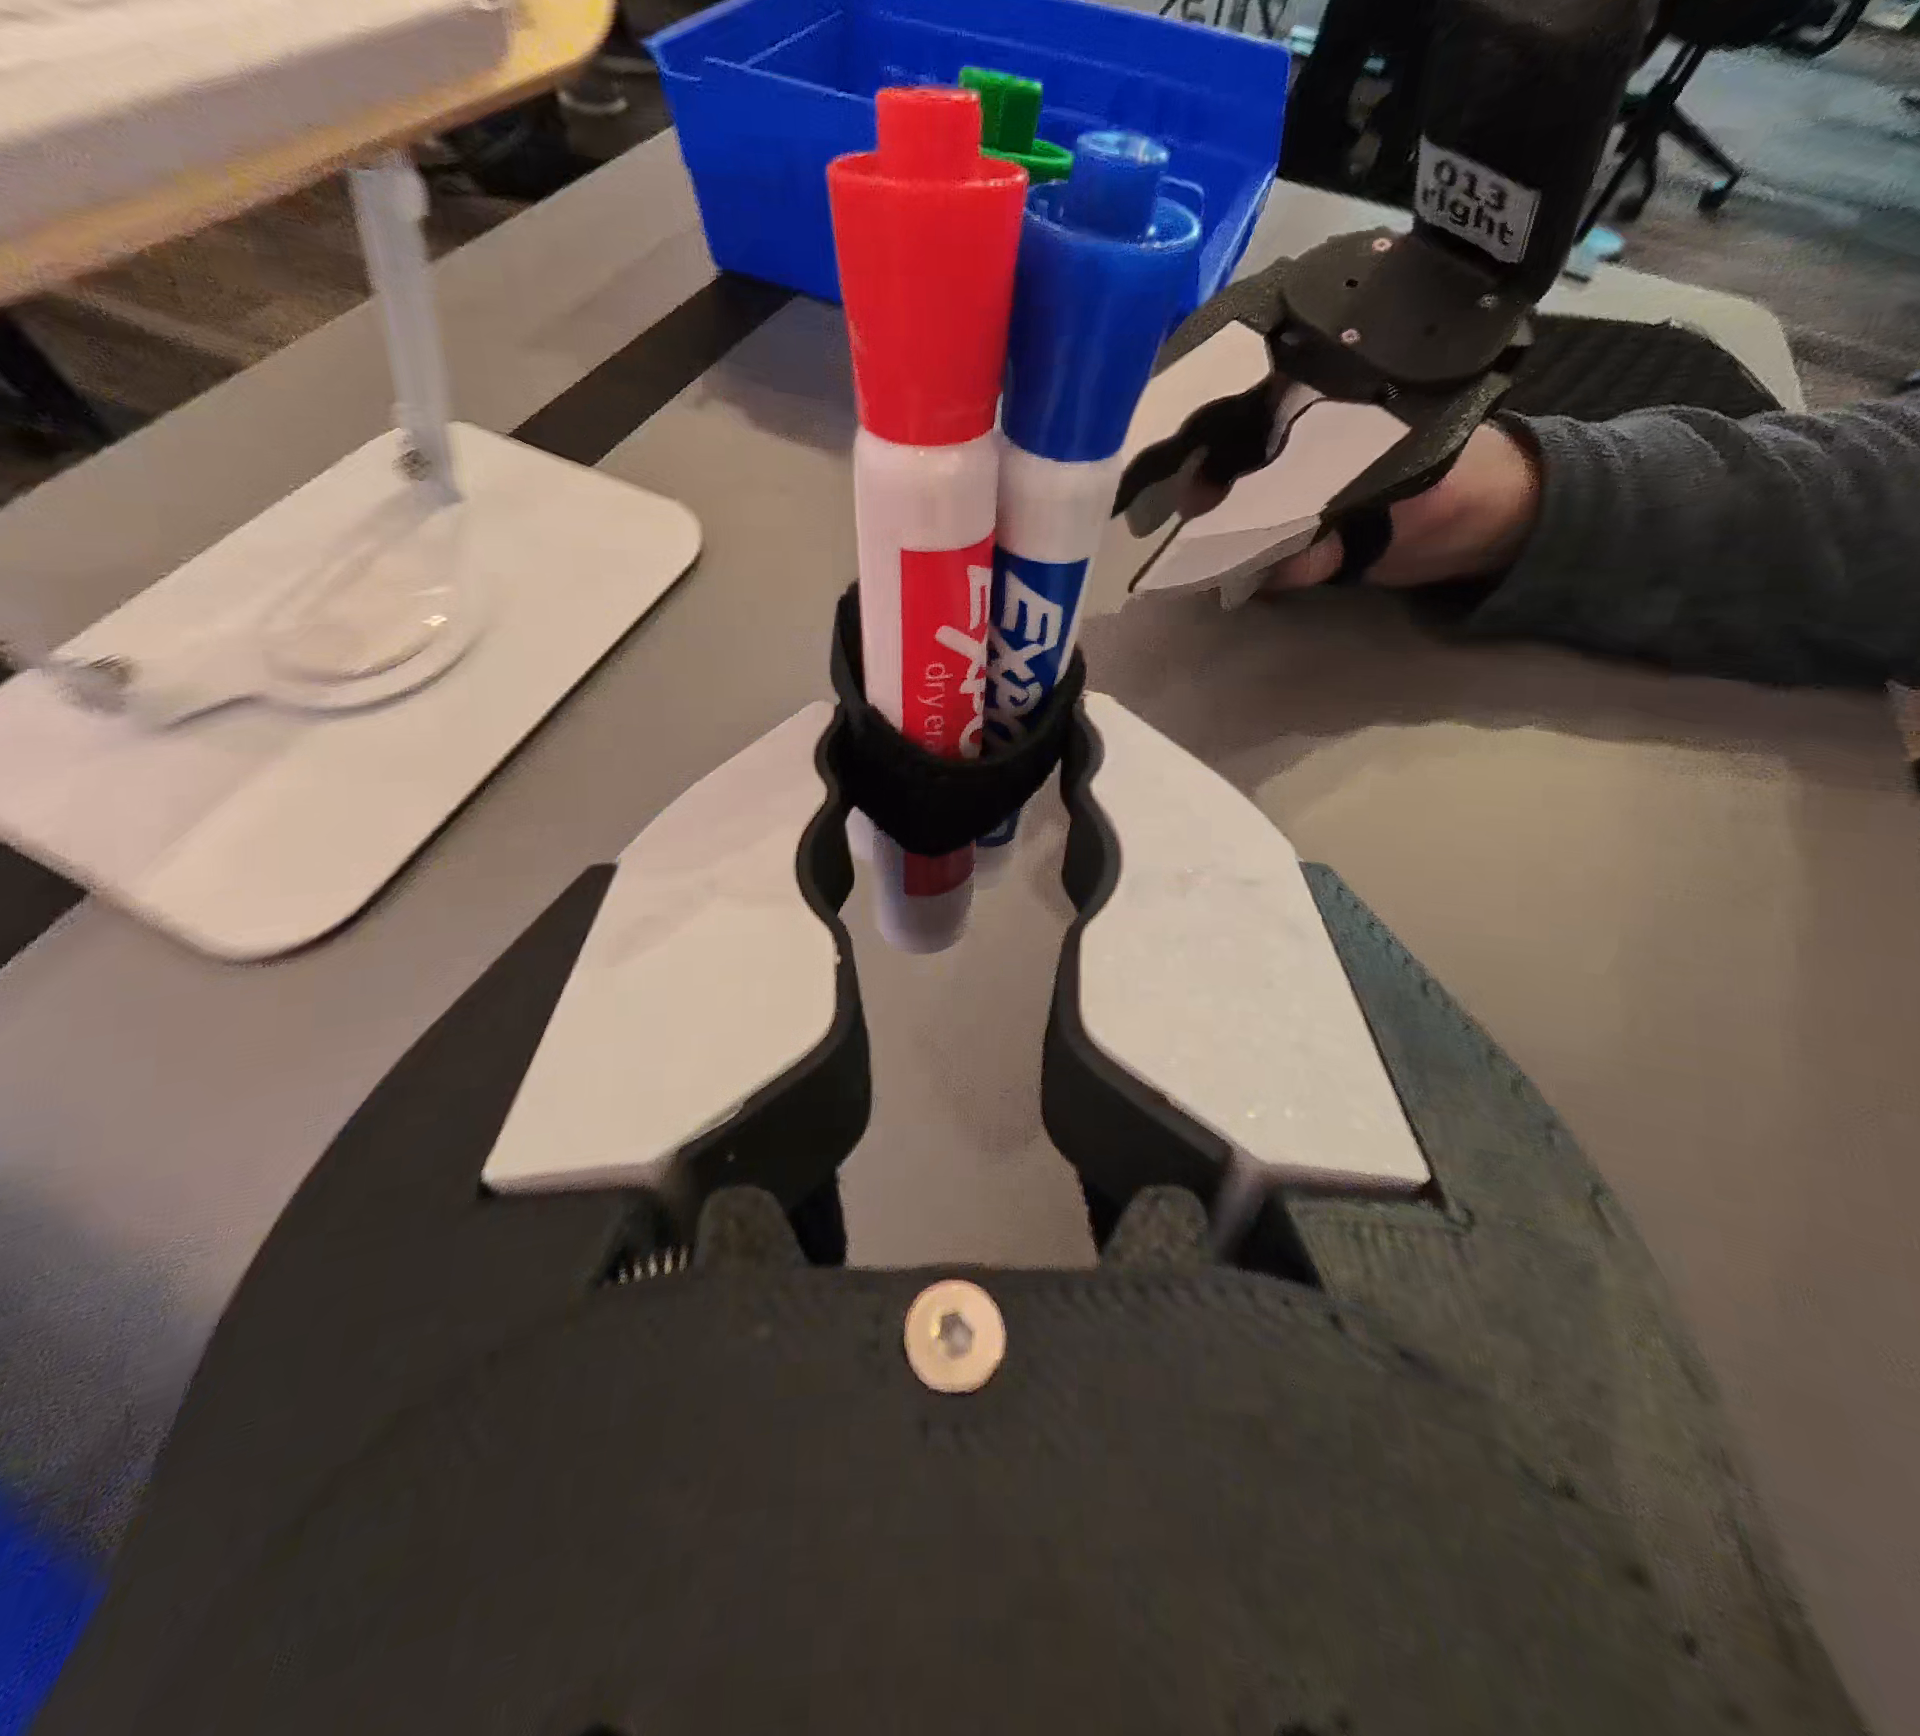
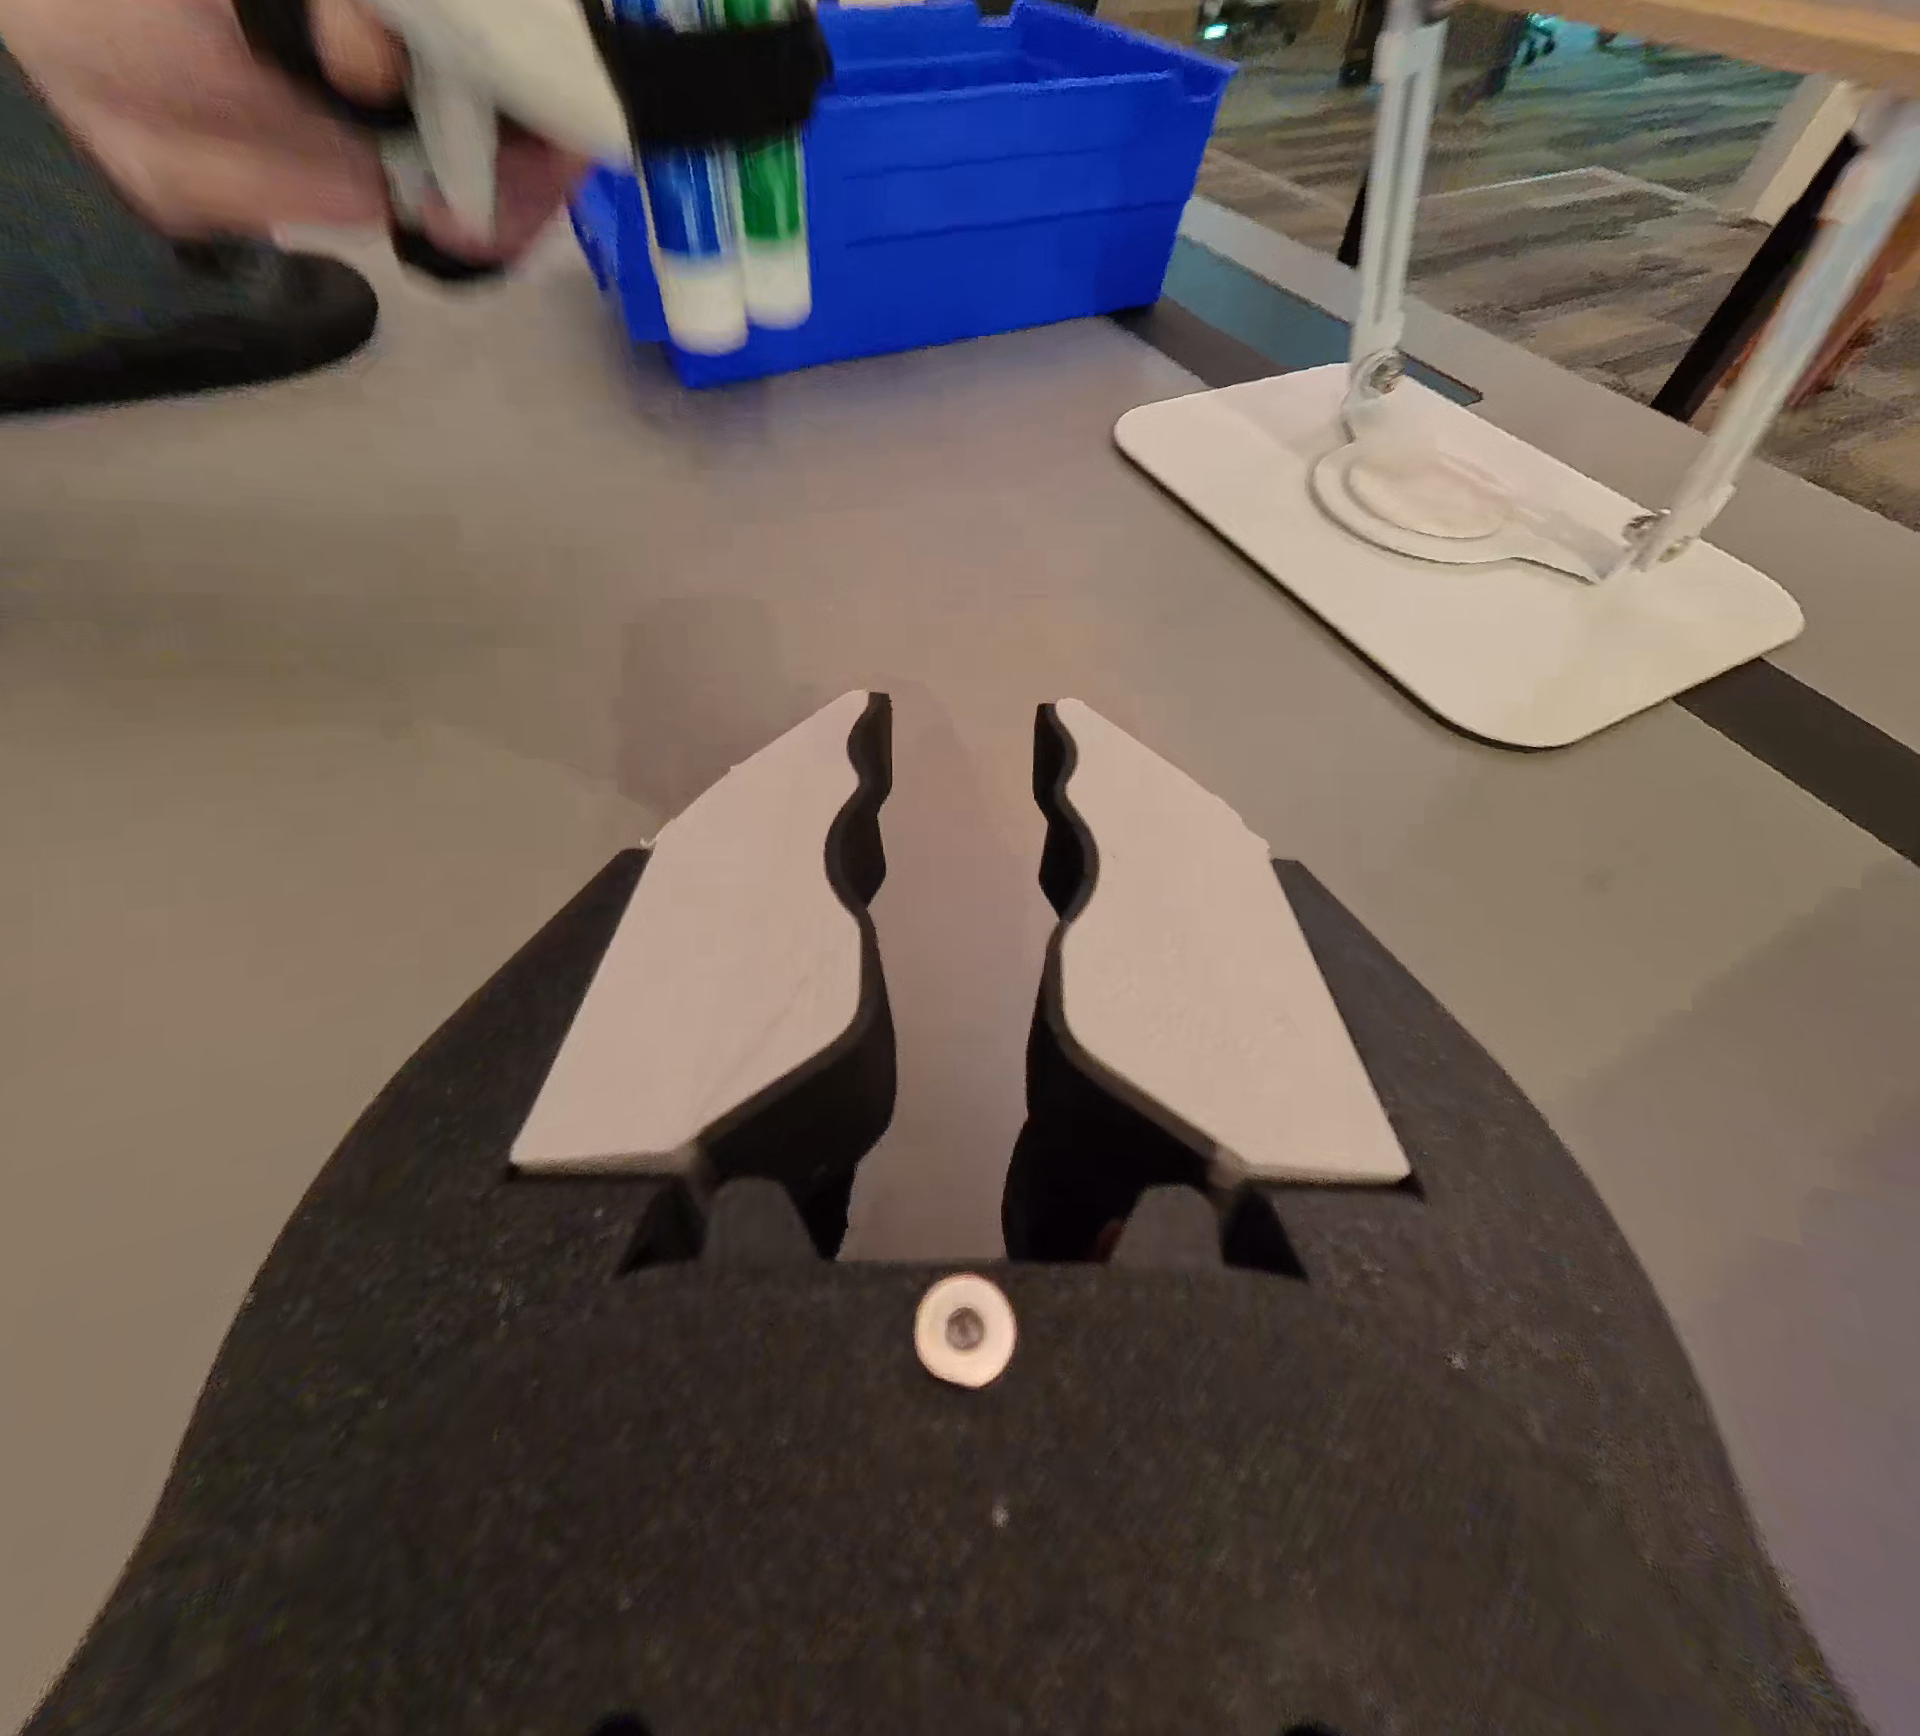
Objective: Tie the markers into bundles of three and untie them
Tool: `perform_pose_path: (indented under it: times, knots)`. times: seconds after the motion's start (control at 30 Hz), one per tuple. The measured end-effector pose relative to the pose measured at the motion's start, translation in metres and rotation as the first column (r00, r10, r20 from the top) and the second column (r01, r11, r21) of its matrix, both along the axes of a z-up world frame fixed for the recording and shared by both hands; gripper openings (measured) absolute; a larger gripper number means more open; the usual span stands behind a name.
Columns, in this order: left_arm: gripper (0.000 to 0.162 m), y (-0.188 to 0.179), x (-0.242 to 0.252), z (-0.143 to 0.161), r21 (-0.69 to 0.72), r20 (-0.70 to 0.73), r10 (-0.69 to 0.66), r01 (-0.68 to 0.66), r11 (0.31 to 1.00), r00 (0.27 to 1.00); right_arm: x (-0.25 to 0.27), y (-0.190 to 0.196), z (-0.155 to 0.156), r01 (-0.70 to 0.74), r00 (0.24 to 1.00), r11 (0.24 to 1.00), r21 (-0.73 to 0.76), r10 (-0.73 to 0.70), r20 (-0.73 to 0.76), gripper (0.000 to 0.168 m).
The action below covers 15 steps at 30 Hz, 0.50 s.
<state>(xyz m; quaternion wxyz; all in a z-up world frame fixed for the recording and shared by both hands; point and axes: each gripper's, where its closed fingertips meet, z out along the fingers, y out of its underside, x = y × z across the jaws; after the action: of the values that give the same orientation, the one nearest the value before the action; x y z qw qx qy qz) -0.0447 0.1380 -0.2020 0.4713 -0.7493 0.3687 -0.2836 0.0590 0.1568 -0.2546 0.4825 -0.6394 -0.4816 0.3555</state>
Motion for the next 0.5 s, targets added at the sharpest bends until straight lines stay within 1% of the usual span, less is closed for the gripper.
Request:
perform_pose_path:
  times: [0.07, 0.13, 0.2, 0.23, 0.33, 0.37, 0.47, 0.5]
  knots:
    - [0.037, 0.007, 0.032, -0.023, 0.016, -0.02, -0.047, 0.047, 0.999, 0.999, 0.008, 0.008, 0.006, 0.023, 0.998, 0.999, -0.033, -0.024, -0.053, 0.026]
    - [0.037, 0.017, 0.051, -0.045, 0.039, -0.092, -0.05, 0.054, 0.998, 0.994, 0.015, 0.014, 0.011, 0.032, 0.995, 0.998, -0.055, -0.037, -0.094, 0.027]
    - [0.037, 0.019, 0.071, -0.051, 0.009, -0.016, -0.091, 0.091, 0.996, 0.996, 0.023, 0.021, 0.015, 0.052, 0.991, 0.997, -0.05, -0.057, -0.12, 0.029]
    - [0.037, 0.022, 0.077, -0.056, 0.007, 0.0, -0.091, 0.091, 0.996, 0.996, 0.027, 0.023, 0.017, 0.055, 0.988, 0.997, -0.049, -0.062, -0.139, 0.029]
    - [0.037, 0.028, 0.084, -0.078, -0.012, -0.056, -0.087, 0.087, 0.996, 0.995, 0.032, 0.026, 0.026, 0.025, 0.975, 0.997, -0.073, -0.04, -0.216, 0.033]
    - [0.037, 0.027, 0.086, -0.079, -0.025, -0.057, -0.093, 0.092, 0.995, 0.994, 0.032, 0.025, 0.028, 0.006, 0.974, 0.997, -0.074, -0.022, -0.227, 0.033]
    - [0.037, 0.024, 0.091, -0.074, 0.001, -0.034, -0.107, 0.107, 0.994, 0.994, 0.023, 0.017, 0.034, -0.063, 0.964, 0.997, -0.039, 0.05, -0.261, 0.033]
    - [0.037, 0.023, 0.092, -0.076, -0.003, -0.041, -0.112, 0.112, 0.994, 0.993, 0.018, 0.016, 0.034, -0.074, 0.964, 0.996, -0.044, 0.06, -0.26, 0.037]
